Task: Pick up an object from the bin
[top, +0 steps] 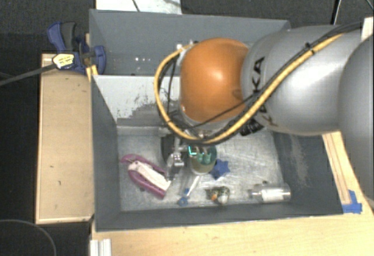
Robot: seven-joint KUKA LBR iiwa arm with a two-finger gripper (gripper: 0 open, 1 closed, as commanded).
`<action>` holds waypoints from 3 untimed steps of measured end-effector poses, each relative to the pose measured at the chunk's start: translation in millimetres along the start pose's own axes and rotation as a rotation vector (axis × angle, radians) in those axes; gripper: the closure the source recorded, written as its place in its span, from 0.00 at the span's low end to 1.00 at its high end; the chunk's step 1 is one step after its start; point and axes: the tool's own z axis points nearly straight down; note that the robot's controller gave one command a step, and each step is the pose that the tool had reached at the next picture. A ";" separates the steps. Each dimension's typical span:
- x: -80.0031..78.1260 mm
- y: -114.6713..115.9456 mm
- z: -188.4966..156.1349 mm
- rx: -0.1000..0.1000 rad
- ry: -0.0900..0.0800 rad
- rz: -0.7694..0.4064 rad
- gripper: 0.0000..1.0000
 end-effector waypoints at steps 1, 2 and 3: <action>0.2 -38.8 123.1 -0.004 -0.014 -0.044 0.00; -10.4 -94.0 75.5 0.002 -0.012 -0.232 0.00; -13.3 -137.6 95.9 0.002 -0.005 -0.226 0.00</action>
Offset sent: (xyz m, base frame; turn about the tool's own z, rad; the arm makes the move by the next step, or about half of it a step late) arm -0.0029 -0.0397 -0.1236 -0.0444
